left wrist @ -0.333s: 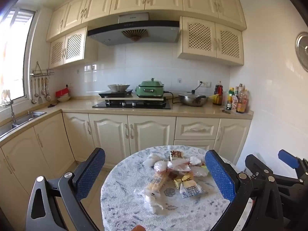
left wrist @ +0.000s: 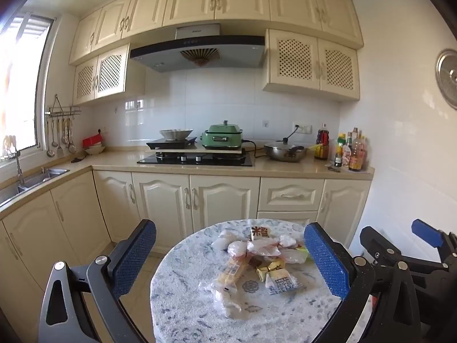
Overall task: Collect trash
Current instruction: 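Move both tools toward the trash pile on the table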
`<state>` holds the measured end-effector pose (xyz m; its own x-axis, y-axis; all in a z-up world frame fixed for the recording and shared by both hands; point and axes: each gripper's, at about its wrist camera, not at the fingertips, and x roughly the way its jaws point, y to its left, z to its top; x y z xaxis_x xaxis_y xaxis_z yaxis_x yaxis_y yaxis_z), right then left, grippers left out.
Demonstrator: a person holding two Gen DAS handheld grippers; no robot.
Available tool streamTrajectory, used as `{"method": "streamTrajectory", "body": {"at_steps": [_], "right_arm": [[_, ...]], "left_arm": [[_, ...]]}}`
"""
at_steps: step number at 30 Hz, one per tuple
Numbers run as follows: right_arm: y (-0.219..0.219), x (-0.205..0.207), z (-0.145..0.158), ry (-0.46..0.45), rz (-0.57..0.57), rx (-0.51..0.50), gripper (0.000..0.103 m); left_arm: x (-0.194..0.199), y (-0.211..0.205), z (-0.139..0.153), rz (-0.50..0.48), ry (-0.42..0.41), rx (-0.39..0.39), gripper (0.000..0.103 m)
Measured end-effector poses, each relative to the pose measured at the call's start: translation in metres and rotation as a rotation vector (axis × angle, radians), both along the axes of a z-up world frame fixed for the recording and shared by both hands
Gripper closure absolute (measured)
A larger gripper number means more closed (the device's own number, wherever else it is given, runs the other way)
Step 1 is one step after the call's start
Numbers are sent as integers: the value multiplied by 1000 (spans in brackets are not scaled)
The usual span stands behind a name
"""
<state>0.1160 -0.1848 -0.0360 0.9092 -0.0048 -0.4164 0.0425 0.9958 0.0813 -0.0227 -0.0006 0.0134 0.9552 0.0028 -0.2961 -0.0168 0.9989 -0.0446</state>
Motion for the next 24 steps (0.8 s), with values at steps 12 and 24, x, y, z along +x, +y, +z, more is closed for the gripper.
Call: {"method": "streamTrajectory", "body": {"at_steps": [12, 24], "right_arm": [[8, -6, 16, -21, -19, -32, 0], [9, -3, 16, -12, -24, -28, 0]], "left_arm": [[0, 7, 0, -10, 4, -21, 1], [6, 7, -9, -25, -2, -8, 1]]}}
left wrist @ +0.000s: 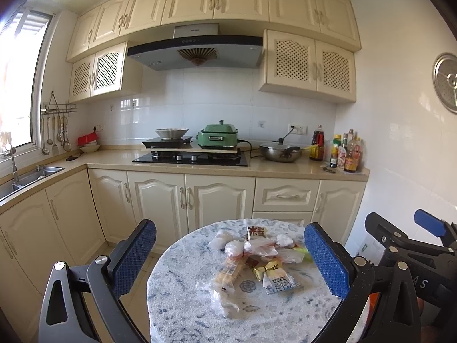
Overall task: Collect trash
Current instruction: 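Move both tools toward the trash pile on the table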
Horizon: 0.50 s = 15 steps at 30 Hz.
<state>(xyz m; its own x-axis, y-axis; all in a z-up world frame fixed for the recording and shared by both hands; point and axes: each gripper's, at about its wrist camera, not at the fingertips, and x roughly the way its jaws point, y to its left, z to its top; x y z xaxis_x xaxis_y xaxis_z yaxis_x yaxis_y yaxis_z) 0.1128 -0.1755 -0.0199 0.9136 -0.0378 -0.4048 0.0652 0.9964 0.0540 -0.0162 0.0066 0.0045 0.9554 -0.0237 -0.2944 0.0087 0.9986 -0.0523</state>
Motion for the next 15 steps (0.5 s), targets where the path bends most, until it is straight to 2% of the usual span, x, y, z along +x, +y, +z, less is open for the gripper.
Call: {"method": "streamTrajectory", "body": {"at_steps": [15], "right_arm": [[17, 42, -28, 72, 14, -50, 0]], "left_arm": [[49, 21, -23, -14, 68, -26, 1]]}}
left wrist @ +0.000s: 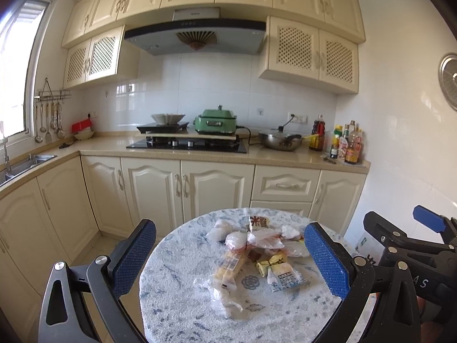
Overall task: Collect trash
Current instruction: 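Move both tools toward the trash pile on the table, then grasp the bread wrapper with the left tool while the right tool grasps the milk carton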
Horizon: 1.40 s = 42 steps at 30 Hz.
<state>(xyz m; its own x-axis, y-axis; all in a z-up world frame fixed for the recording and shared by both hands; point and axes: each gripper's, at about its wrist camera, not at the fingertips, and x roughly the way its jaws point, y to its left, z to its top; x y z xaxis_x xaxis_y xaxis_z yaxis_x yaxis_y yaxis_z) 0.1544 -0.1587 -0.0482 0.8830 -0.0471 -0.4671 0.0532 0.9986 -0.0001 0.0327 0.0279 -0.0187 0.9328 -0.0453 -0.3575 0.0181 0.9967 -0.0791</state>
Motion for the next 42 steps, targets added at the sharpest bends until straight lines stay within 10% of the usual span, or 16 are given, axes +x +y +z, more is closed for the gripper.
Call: {"method": "streamTrajectory", "body": {"at_steps": [29, 33, 42], "right_arm": [[30, 141, -196, 496, 155, 16, 2], [30, 152, -214, 549, 175, -3, 15], [11, 149, -223, 523, 202, 54, 24]], "left_arm": [[147, 23, -105, 30, 350, 53, 1], [166, 22, -118, 27, 384, 58, 1], [215, 5, -140, -27, 437, 117, 1]]}}
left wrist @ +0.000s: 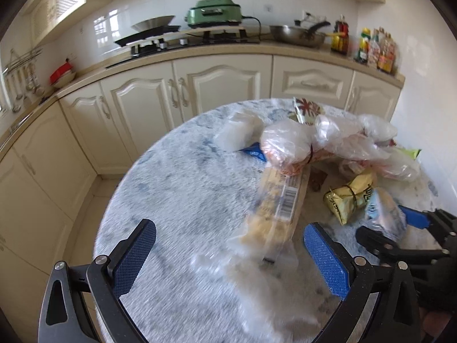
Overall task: Collect trash
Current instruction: 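Grasp the bread wrapper with the left tool while the right tool grasps the milk carton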
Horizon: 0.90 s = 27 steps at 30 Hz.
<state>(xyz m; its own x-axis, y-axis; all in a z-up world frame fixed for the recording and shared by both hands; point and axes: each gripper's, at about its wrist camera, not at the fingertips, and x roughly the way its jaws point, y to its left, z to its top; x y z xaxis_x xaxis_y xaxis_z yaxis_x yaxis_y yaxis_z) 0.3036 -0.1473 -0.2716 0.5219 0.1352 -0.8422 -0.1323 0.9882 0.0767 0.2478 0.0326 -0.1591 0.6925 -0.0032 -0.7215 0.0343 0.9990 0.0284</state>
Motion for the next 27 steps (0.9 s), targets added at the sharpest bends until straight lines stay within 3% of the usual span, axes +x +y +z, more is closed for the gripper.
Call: {"method": "streamTrajectory", "body": {"at_steps": [8, 10, 12, 15, 27], "right_arm": [[-16, -4, 2, -12, 3, 66, 24], [-22, -7, 5, -18, 3, 87, 26], [-23, -9, 9, -29, 5, 89, 31], [-25, -14, 13, -36, 2, 96, 34], [-35, -38, 20, -49, 7, 155, 38]], "left_arm": [[51, -25, -27, -93, 78, 67, 3], [59, -28, -33, -126, 92, 48, 18], [63, -25, -32, -153, 101, -26, 48], [62, -22, -32, -164, 92, -18, 65], [2, -7, -25, -175, 62, -80, 70]]}}
